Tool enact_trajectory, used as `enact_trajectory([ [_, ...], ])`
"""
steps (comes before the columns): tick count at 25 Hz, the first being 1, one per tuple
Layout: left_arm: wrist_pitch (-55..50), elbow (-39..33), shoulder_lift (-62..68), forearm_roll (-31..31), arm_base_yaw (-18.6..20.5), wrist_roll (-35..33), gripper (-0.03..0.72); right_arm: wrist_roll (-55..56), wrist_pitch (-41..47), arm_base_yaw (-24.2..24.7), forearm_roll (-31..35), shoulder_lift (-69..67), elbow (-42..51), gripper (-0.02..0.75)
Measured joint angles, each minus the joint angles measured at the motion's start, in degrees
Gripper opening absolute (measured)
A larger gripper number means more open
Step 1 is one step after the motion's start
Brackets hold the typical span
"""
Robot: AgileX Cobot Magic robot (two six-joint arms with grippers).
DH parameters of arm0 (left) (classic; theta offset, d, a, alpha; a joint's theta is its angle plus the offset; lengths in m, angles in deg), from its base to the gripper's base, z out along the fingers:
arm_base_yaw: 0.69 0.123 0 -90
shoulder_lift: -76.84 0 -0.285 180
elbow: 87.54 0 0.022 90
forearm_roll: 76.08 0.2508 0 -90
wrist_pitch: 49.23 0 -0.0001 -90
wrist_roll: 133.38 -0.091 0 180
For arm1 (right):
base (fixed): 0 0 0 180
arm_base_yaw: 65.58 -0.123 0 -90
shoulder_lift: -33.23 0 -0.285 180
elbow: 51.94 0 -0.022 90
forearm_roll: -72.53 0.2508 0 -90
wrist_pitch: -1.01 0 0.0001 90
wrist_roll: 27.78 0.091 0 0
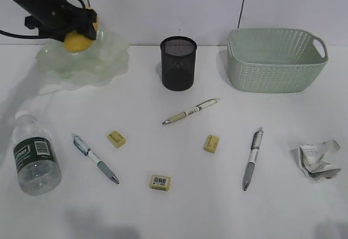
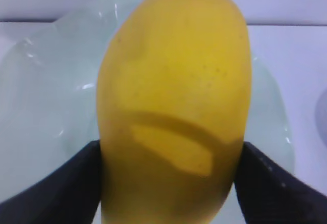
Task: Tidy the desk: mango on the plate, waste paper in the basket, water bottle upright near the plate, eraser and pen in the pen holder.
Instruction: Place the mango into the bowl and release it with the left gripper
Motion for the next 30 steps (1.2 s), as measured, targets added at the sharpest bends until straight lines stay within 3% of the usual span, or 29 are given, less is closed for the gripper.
enact_trajectory([
  [30,-5.33,0.78,2.93,2.66,0.0,0.0,0.612,0.07,0.01,0.0,0.0,0.0,0.0,0.561],
])
